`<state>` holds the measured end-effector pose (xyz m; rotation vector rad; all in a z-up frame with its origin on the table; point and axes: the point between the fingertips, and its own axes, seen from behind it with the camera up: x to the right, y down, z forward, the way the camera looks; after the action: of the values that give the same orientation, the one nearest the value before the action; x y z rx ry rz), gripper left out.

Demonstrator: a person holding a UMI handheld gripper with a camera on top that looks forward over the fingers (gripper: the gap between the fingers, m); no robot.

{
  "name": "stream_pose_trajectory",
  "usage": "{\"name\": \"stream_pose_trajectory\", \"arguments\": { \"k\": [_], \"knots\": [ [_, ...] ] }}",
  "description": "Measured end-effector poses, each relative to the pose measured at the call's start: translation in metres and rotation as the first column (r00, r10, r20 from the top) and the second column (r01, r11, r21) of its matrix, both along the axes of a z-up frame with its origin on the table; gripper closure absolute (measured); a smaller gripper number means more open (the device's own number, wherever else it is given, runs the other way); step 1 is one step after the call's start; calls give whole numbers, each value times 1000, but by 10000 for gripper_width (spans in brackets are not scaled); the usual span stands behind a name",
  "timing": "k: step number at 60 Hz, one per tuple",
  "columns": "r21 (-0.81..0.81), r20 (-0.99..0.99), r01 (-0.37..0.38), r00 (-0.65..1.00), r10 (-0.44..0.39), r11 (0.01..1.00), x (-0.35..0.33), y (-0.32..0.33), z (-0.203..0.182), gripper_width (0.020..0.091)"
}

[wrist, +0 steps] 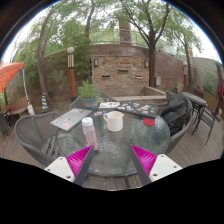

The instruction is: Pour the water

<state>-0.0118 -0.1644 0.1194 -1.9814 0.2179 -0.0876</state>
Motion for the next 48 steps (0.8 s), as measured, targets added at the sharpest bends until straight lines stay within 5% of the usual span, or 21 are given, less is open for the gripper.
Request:
{"name": "stream_pose_trajectory", "arguments": {
  "k": [13,23,26,28,29,37,48],
  "knots": [
    [49,6,-110,994,110,993,-88,121,-79,288],
    [129,34,-132,991,129,983,-144,208,-57,297],
    [145,51,-145,989,139,979,-152,222,-57,415],
    [133,73,-141,989,132,981,-148,227,-61,653],
    [122,84,-139,988,130,983,-148,228,-63,694],
    [112,114,-144,985,132,983,-151,231,-62,720],
    [3,83,-237,968,236,971,-169,250,-62,814]
  ]
}}
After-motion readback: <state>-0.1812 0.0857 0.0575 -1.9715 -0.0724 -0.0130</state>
